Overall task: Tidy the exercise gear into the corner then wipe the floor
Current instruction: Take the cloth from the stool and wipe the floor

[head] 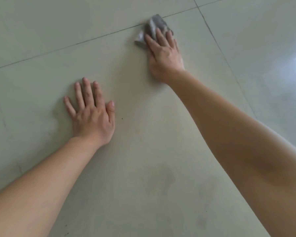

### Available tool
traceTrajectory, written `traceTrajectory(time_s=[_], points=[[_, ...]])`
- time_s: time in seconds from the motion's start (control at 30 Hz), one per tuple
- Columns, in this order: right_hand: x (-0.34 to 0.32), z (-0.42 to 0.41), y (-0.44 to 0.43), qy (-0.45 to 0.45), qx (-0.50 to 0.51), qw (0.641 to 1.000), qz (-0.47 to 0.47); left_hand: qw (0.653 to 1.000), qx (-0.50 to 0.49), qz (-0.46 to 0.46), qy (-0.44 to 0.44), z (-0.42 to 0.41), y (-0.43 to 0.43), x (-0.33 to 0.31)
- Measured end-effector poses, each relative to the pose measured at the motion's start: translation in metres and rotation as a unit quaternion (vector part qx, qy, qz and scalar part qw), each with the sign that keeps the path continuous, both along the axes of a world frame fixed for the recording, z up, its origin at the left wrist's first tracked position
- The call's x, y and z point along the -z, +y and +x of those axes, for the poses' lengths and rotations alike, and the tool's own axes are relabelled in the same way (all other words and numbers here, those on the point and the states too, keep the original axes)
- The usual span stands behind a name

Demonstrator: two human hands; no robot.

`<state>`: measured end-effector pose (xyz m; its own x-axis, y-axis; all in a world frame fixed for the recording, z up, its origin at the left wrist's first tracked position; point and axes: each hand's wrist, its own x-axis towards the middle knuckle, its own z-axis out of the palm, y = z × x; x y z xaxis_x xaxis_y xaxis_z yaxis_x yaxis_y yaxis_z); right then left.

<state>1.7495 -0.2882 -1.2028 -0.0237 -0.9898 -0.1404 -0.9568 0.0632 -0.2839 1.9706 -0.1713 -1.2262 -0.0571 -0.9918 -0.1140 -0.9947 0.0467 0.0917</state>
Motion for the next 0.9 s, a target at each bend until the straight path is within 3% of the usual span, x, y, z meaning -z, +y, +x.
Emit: traceTrajectory(time_s=[0.1, 0.2, 0.33, 0.4, 0.47, 0.53, 0.63, 0.77, 0.83, 0.9], points=[[0.003, 0.047, -0.005, -0.013, -0.207, 0.978, 0.006, 1.000, 0.005, -0.008, -0.002, -0.001, 0.000, 0.001], [0.001, 0.027, -0.029, 0.005, -0.247, 0.969, -0.004, 1.000, 0.007, -0.007, -0.011, 0.000, 0.000, 0.003], [-0.002, -0.074, -0.071, 0.063, -0.001, 0.998, -0.010, 1.000, -0.001, -0.006, -0.009, 0.001, -0.001, 0.003], [-0.006, -0.121, -0.071, 0.044, 0.181, 0.982, 0.038, 1.000, 0.000, 0.001, -0.015, 0.000, 0.000, 0.003], [-0.007, -0.126, -0.058, 0.049, 0.247, 0.965, 0.074, 1.000, -0.001, 0.011, -0.018, 0.000, -0.001, 0.001], [-0.007, -0.098, -0.037, 0.065, 0.190, 0.977, 0.072, 1.000, -0.001, 0.025, -0.016, 0.000, -0.002, 0.000], [-0.016, -0.050, 0.002, 0.041, 0.005, 0.995, 0.085, 0.999, -0.001, 0.043, -0.011, 0.001, -0.002, -0.002], [-0.030, -0.049, 0.071, 0.071, -0.235, 0.960, 0.134, 0.997, -0.012, 0.069, -0.018, -0.001, -0.003, -0.006], [-0.032, -0.082, 0.100, 0.078, -0.228, 0.959, 0.147, 0.995, -0.027, 0.088, -0.028, -0.003, -0.004, -0.010], [-0.036, -0.131, 0.122, 0.061, -0.132, 0.978, 0.152, 0.993, -0.032, 0.106, -0.046, -0.005, -0.005, -0.013]])
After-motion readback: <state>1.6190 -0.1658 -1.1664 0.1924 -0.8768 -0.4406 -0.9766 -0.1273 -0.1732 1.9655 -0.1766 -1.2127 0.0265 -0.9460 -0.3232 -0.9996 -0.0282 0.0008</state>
